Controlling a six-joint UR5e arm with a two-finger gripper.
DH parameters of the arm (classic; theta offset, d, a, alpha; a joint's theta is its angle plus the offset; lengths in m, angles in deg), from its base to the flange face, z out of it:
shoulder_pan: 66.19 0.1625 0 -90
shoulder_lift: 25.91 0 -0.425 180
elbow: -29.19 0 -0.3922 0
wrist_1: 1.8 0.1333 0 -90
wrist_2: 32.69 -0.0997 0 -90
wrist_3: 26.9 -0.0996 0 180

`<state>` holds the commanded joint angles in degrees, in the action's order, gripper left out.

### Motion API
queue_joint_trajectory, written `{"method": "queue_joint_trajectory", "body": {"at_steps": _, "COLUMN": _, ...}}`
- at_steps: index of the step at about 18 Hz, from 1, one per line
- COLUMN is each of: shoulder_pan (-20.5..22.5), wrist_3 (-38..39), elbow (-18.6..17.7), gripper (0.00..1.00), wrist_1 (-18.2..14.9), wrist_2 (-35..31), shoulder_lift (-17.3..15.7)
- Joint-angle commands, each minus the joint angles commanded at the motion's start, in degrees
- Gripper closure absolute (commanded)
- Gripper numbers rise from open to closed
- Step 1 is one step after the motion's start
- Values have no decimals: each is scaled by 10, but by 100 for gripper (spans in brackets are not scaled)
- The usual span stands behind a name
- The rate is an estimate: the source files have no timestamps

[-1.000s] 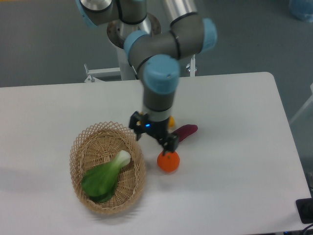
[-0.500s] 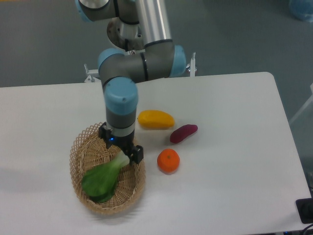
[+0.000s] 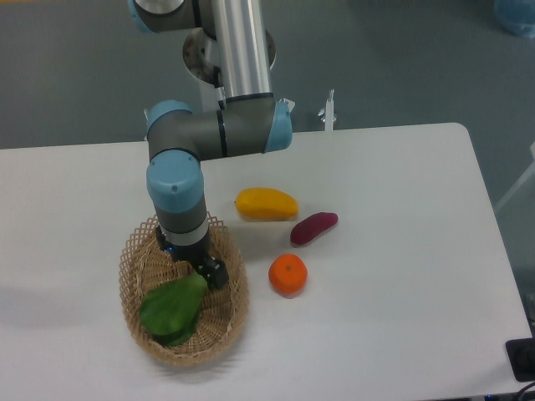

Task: Pick up the green vegetable from the basket
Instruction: 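Lower the gripper onto the green bok choy and close on it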

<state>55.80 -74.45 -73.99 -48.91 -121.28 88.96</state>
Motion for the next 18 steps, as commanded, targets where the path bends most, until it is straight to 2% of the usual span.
{"method": "queue_joint_trajectory", "body": {"at_steps": 5, "shoulder_pan": 0, "wrist_3": 3, "elbow": -3, "gripper": 0, "wrist_1": 1, "wrist_2": -28, "shoulder_lift": 9}}
{"method": "queue_joint_trajectory", "body": {"at_steps": 9, "shoulder_pan": -2, "wrist_3": 21, "elbow": -3, "gripper": 0, "wrist_1": 20, "wrist_2": -31, "shoulder_lift": 12}}
{"method": "queue_joint_trajectory", "body": {"at_steps": 11, "shoulder_pan": -3, "wrist_3": 24, "elbow": -4, "gripper": 2, "wrist_1": 45, "wrist_2": -33, "shoulder_lift": 18}}
{"method": "queue_joint_trajectory", "body": {"at_steps": 14, "shoulder_pan": -4, "wrist_3": 22, "elbow": -3, "gripper": 42, "wrist_1": 52, "wrist_2": -33, "shoulder_lift": 18}}
{"method": "queue_joint_trajectory", "body": {"at_steps": 15, "shoulder_pan": -4, "wrist_3": 21, "elbow": -3, "gripper": 51, "wrist_1": 53, "wrist_2": -33, "shoulder_lift": 17}}
{"method": "queue_joint_trajectory", "body": {"at_steps": 16, "shoulder_pan": -4, "wrist_3": 21, "elbow": -2, "gripper": 58, "wrist_1": 53, "wrist_2": -33, "shoulder_lift": 17}}
{"method": "queue_joint_trajectory", "body": {"at_steps": 18, "shoulder_pan": -4, "wrist_3": 21, "elbow": -2, "gripper": 62, "wrist_1": 52, "wrist_2": -33, "shoulder_lift": 15}}
